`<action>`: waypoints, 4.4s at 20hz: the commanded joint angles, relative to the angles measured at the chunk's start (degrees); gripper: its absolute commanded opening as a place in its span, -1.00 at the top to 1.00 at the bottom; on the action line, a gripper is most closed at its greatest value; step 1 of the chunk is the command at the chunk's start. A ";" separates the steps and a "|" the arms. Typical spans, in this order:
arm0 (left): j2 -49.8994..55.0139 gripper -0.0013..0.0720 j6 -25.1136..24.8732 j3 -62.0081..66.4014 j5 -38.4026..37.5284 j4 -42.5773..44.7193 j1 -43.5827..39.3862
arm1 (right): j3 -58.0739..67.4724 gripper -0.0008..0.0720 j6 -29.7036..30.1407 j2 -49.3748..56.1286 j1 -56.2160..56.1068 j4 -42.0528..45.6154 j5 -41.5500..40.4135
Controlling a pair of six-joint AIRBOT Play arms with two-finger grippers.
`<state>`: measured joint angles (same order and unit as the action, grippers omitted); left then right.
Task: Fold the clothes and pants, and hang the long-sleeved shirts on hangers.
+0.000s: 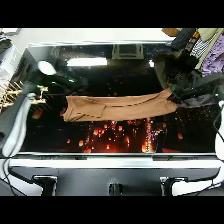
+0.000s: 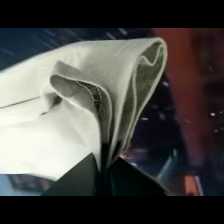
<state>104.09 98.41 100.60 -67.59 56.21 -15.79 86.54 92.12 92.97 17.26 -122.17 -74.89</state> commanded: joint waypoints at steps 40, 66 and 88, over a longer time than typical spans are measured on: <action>-29.05 0.91 3.48 3.50 -17.51 1.92 33.44 | 2.73 0.90 -16.94 9.16 -47.28 -7.80 36.85; -28.94 0.91 2.05 2.64 -17.05 1.92 33.20 | -5.86 -0.63 11.61 7.41 -10.03 -17.09 2.82; -28.24 0.91 2.05 2.64 -17.05 1.90 33.20 | 9.55 0.90 6.08 11.43 -18.27 -20.74 17.00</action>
<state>75.81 100.47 103.26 -84.64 58.11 17.43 88.62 102.24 105.38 -2.28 -143.85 -59.96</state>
